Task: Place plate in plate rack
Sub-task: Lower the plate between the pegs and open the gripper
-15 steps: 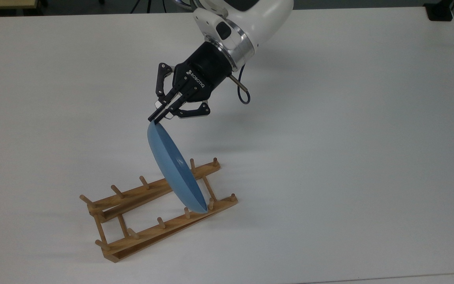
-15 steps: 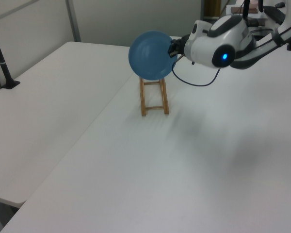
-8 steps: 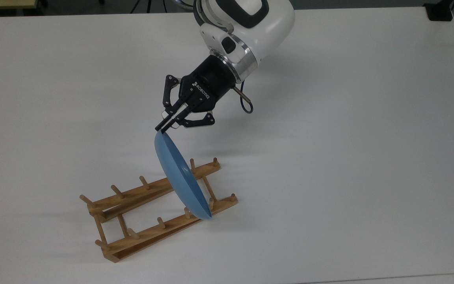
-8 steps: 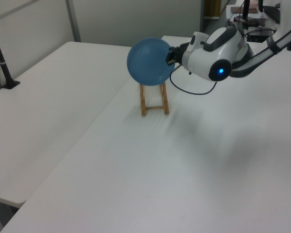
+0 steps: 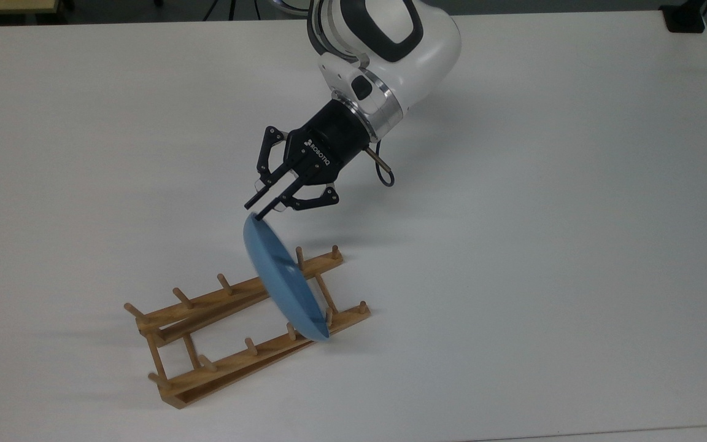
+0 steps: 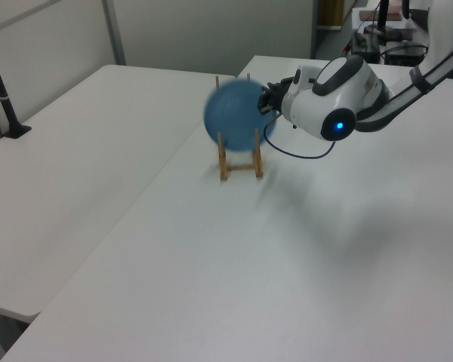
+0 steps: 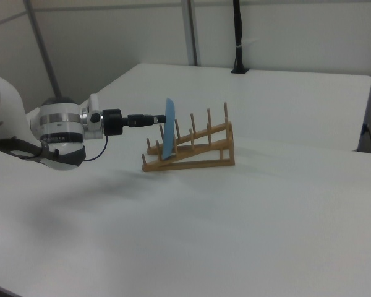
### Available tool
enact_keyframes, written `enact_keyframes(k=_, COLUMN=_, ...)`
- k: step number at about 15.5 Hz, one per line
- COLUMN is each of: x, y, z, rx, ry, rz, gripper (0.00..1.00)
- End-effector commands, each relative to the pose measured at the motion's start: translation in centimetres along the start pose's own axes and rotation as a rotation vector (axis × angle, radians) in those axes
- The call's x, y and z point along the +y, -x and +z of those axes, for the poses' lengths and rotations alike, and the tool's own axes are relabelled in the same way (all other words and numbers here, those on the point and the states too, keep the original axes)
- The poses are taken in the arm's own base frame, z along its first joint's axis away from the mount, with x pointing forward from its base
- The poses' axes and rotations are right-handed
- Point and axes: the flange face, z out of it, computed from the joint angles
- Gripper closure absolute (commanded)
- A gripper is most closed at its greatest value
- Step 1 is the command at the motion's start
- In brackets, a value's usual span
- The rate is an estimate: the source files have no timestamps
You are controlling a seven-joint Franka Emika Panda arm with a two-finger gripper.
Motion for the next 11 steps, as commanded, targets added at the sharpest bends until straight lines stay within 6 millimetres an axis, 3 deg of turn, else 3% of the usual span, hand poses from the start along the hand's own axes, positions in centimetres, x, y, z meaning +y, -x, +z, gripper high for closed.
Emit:
enact_keyframes(k=1, x=-0.2, y=-0.4, z=0.1, rx=0.037, ry=0.025, rz=0.018, gripper=0.09)
enact_keyframes(k=2, x=-0.1, y=-0.6, z=0.2, rx=0.039, ry=0.036, rz=0.022, gripper=0.00)
enact_keyframes(k=7, x=0.4, y=-1.9, z=-0.2, rx=0.041, ry=0.040, rz=0.053, gripper=0.00)
enact_keyframes(k=11, x=1.7, y=-7.9, z=-1.5, rx=-0.106, ry=0.045, rz=0.254, gripper=0.00)
